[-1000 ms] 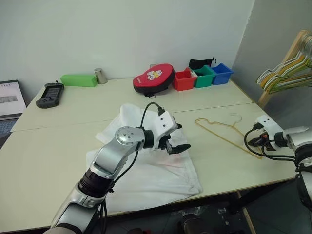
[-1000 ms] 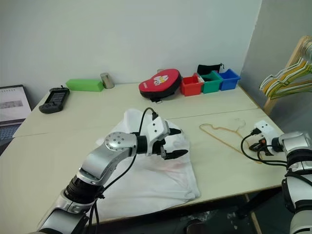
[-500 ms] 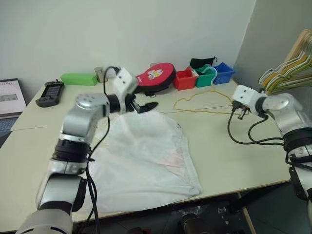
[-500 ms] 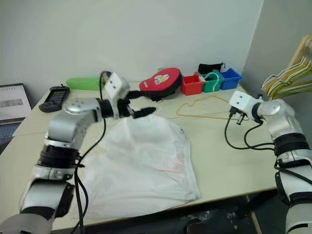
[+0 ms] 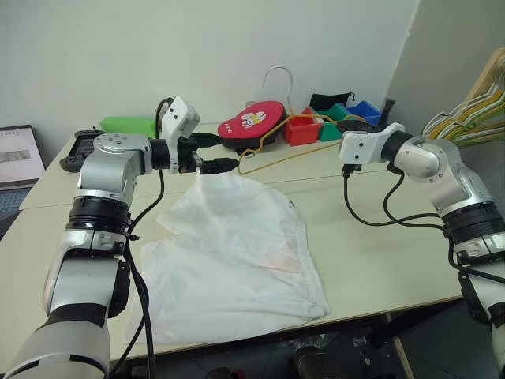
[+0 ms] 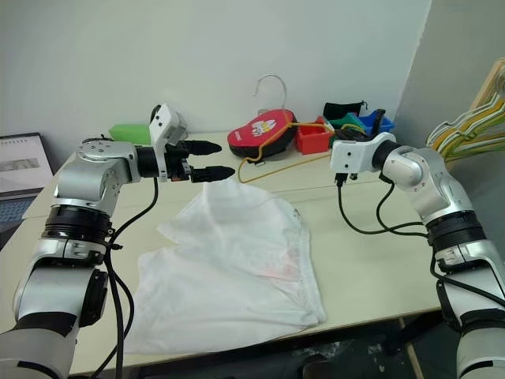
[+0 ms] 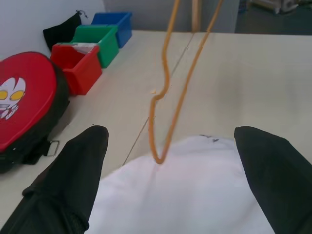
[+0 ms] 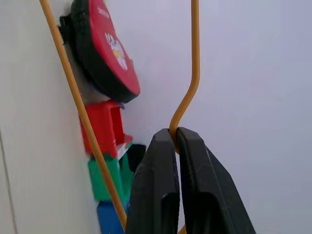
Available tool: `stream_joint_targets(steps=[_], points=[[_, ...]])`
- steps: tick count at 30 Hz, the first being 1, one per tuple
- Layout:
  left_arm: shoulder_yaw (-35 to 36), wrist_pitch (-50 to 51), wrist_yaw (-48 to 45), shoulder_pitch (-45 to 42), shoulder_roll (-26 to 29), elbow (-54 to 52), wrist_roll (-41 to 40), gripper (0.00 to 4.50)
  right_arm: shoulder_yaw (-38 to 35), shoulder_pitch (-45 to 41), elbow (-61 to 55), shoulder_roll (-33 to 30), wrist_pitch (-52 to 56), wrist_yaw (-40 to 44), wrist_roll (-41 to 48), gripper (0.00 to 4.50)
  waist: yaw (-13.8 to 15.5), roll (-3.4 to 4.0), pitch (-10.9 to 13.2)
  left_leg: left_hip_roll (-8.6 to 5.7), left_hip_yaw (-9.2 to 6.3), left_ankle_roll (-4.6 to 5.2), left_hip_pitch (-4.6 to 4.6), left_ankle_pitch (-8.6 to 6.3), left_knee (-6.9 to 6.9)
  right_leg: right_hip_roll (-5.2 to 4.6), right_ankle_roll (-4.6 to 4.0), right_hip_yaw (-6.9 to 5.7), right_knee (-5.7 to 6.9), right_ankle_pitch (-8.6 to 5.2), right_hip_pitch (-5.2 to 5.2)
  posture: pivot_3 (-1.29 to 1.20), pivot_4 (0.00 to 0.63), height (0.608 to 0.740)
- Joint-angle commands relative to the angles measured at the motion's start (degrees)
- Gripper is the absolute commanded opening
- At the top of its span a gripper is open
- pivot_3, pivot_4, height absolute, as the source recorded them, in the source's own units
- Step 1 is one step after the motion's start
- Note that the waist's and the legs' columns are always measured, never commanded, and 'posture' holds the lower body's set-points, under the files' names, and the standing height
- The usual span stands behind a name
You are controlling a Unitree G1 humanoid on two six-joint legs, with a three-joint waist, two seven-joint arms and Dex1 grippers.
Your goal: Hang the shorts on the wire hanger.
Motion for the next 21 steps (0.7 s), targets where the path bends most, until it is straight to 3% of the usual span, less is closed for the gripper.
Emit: stream_joint_targets(steps=[1,6,11,14,21], points=[[-0.43,-3.79,-1.16,-2.86,-0.36,1.81,1.82,4.4,-1.32,-0.7,-3.73,0.19,-1.5,-1.94,-0.75,0.02,-0.01,-0.01,-0.01,0.0,0.0,0.0,0.0,0.0,0.0,0.0,0.0,-0.01,-0.01,0.0,0.0,-0.1,0.011,0.74],[-4.03,-2.62,-7.68,-0.17,0.2,-0.68,2.64,4.4,-2.09,-0.57,-7.76,0.46,-2.07,-3.36,-1.56,0.02,-0.2,-0.01,-0.01,0.0,0.01,0.0,0.0,0.0,0.0,0.0,-0.01,0.0,0.02,0.0,0.0,-0.11,0.008,0.74],[-4.92,-4.09,-7.98,0.96,-0.21,-0.93,4.3,4.4,-2.46,-0.41,-9.25,0.71,-1.71,-3.54,-1.65,0.02,-0.36,-0.01,-0.02,0.02,-0.01,0.0,0.01,0.0,0.01,0.0,-0.01,0.0,0.03,0.0,0.0,-0.12,0.001,0.74],[-4.44,-4.32,-6.64,0.54,-0.91,0.04,4.67,3.99,-2.35,-0.35,-9.86,0.91,-1.87,-3.79,-1.9,0.0,-0.36,-0.01,-0.03,0.02,-0.02,0.0,0.02,0.0,0.02,0.0,-0.01,0.01,0.04,0.01,0.0,-0.12,0.0,0.74],[-3.83,-4.67,-5.51,0.74,-1.46,0.2,4.92,2.46,-2.08,-0.41,-9.87,1.03,-1.87,-3.61,-2.09,0.0,-0.36,-0.01,-0.03,0.02,-0.03,0.0,0.01,0.0,0.02,0.0,-0.03,0.01,0.04,0.02,0.0,-0.11,0.0,0.74]])
